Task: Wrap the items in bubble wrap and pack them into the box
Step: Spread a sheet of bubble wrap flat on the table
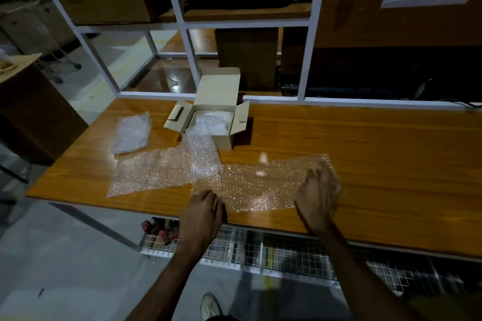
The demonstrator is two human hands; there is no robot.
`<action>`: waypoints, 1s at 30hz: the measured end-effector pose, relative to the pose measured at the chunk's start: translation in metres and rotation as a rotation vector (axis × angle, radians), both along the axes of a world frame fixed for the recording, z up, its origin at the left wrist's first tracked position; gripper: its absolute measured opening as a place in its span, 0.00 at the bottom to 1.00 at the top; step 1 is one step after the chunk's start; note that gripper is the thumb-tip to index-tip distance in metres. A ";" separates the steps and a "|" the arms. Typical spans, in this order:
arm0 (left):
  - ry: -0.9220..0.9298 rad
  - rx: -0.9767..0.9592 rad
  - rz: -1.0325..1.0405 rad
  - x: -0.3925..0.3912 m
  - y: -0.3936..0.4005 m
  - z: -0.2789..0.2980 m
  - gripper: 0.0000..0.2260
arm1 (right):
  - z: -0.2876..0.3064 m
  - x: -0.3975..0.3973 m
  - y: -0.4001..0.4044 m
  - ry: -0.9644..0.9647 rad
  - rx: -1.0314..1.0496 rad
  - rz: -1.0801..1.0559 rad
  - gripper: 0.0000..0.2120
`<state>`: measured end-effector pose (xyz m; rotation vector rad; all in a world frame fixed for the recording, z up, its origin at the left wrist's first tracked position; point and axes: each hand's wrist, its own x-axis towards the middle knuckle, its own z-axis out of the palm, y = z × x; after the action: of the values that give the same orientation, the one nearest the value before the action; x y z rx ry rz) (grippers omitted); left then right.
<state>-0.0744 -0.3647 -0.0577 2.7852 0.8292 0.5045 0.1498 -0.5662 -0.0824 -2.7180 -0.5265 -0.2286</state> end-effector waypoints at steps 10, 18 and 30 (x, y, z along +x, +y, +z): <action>0.106 0.086 0.048 0.047 0.002 -0.014 0.16 | -0.024 0.001 0.067 0.120 -0.154 0.559 0.26; 0.400 -0.086 -0.191 0.076 0.004 -0.059 0.31 | -0.032 0.026 0.044 0.166 -0.246 0.503 0.34; 0.386 -0.118 0.000 0.037 0.026 -0.051 0.36 | -0.031 0.064 -0.011 0.175 -0.237 0.208 0.39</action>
<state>-0.0369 -0.3389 -0.1082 2.8101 0.8964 -0.0887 0.2143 -0.5771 -0.1132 -2.8440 -0.8232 0.1330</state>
